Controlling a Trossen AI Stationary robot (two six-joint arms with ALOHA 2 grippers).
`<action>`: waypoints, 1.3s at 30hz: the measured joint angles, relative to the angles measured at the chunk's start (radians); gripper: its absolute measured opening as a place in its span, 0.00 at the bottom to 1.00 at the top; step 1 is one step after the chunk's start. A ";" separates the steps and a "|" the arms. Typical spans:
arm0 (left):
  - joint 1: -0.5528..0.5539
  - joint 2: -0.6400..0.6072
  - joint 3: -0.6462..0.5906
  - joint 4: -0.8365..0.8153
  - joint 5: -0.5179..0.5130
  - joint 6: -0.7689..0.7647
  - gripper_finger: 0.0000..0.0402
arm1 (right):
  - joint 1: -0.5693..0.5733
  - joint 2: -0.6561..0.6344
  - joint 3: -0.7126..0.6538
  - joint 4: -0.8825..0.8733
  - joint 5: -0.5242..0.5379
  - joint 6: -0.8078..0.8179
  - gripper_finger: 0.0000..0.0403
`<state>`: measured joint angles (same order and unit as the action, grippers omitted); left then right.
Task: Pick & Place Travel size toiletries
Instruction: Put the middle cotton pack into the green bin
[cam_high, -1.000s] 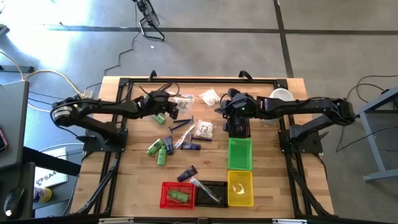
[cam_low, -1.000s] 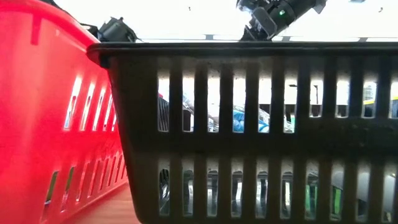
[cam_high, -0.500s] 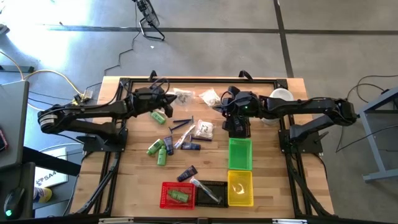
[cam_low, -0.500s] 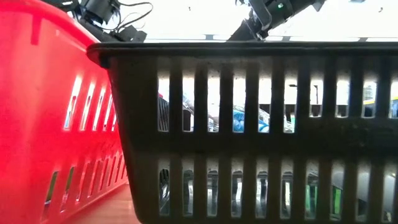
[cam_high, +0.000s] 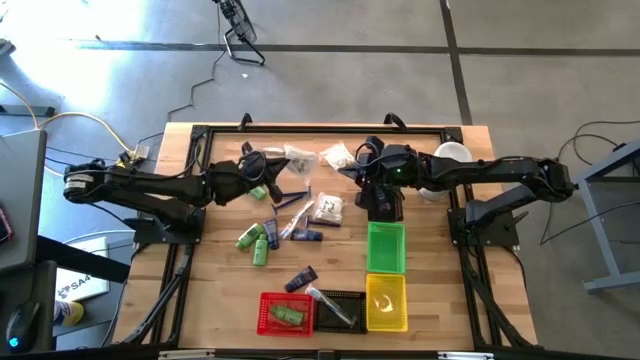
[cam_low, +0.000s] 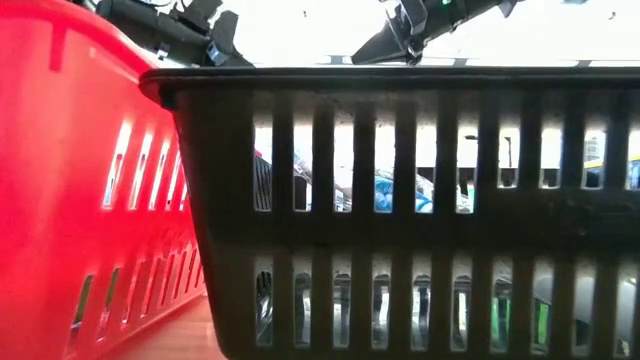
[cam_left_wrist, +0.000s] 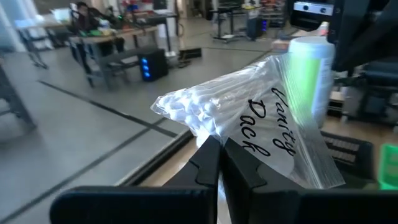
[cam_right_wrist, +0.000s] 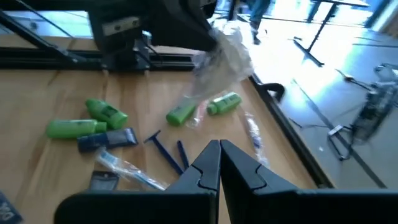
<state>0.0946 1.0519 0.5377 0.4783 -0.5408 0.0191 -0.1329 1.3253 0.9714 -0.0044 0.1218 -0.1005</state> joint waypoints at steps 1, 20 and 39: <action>-0.008 0.000 0.000 0.000 -0.020 0.006 0.01 | 0.000 0.005 0.000 0.009 -0.014 0.001 0.01; -0.018 0.000 0.000 -0.003 -0.045 0.011 0.01 | -0.031 0.224 0.000 0.290 -0.122 0.313 0.55; -0.018 0.001 0.000 -0.017 -0.040 0.009 0.01 | -0.092 0.386 0.000 0.649 -0.278 0.490 0.52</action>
<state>0.0766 1.0527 0.5377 0.4611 -0.5813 0.0282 -0.2253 1.7110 0.9714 0.6445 -0.1557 0.3892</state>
